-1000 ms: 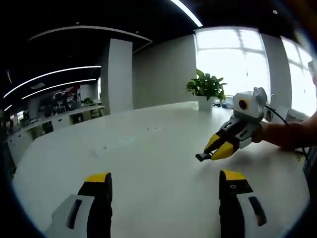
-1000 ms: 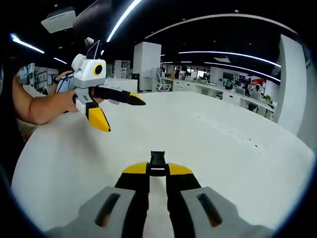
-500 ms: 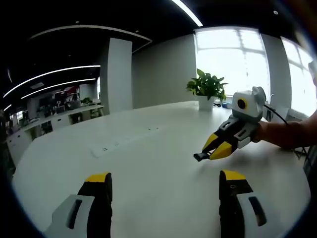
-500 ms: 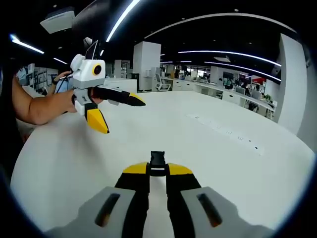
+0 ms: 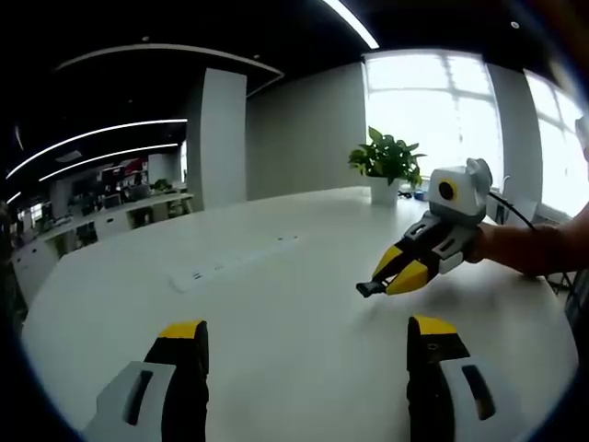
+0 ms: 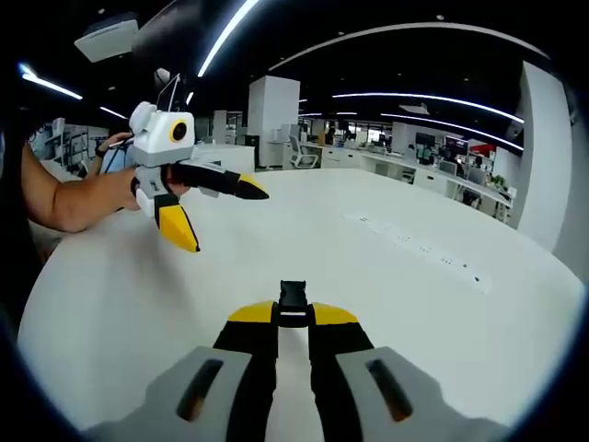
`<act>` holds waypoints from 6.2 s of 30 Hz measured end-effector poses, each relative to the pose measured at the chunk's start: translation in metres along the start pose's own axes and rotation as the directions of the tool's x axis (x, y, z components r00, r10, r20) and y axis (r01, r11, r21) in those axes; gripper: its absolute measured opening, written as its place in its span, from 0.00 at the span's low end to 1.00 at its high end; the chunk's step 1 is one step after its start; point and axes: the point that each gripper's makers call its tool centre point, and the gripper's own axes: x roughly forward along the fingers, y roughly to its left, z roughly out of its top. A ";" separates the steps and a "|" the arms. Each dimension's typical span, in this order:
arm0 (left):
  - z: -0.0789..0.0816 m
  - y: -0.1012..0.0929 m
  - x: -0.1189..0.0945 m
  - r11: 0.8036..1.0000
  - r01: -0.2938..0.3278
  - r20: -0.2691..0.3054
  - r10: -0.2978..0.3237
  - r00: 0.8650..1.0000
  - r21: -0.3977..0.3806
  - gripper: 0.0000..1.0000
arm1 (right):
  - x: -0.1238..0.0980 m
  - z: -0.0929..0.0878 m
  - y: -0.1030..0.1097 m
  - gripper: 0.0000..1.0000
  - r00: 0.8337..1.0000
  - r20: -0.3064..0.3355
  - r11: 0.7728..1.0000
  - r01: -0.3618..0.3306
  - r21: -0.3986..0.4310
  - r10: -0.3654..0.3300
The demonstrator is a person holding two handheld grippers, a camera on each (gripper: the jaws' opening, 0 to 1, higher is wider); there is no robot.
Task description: Snap the two parts of the plastic buckle together until the buckle closes and remains connected.
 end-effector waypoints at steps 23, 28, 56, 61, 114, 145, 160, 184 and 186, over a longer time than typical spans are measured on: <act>0.003 0.004 0.010 1.000 0.008 -0.002 -0.008 1.000 0.006 0.90 | 0.005 0.000 -0.013 0.11 1.000 -0.006 1.000 0.008 0.000 -0.008; 0.002 0.005 0.012 1.000 0.008 -0.004 -0.008 1.000 0.002 0.90 | 0.009 0.001 -0.017 0.11 1.000 -0.008 1.000 0.005 0.000 -0.005; 0.001 0.006 0.016 1.000 0.008 -0.021 -0.008 1.000 0.000 0.91 | 0.031 0.001 -0.047 0.11 1.000 -0.023 1.000 0.012 0.004 -0.011; 0.000 0.005 0.017 1.000 0.013 -0.023 -0.013 1.000 -0.002 0.91 | 0.038 0.002 -0.052 0.11 0.999 -0.030 1.000 0.013 0.003 -0.013; -0.002 0.006 0.018 1.000 0.018 -0.021 -0.018 1.000 -0.014 0.91 | 0.055 0.009 -0.054 0.11 0.998 -0.030 0.998 -0.056 -0.040 0.055; -0.005 0.007 0.018 1.000 0.021 -0.023 -0.021 1.000 -0.014 0.91 | 0.063 0.004 -0.048 0.11 0.994 -0.043 0.994 -0.099 -0.044 0.097; -0.006 0.008 0.018 1.000 0.023 -0.024 -0.023 0.999 -0.015 0.91 | 0.069 0.004 -0.044 0.11 0.992 -0.056 0.991 -0.120 -0.055 0.117; -0.008 0.007 0.018 1.000 0.026 -0.027 -0.027 0.999 -0.017 0.91 | 0.073 -0.002 -0.044 0.11 0.990 -0.059 0.990 -0.132 -0.046 0.129; -0.008 0.007 0.019 0.999 0.027 -0.028 -0.027 0.999 -0.017 0.91 | 0.073 -0.002 -0.044 0.11 0.990 -0.058 0.990 -0.132 -0.045 0.130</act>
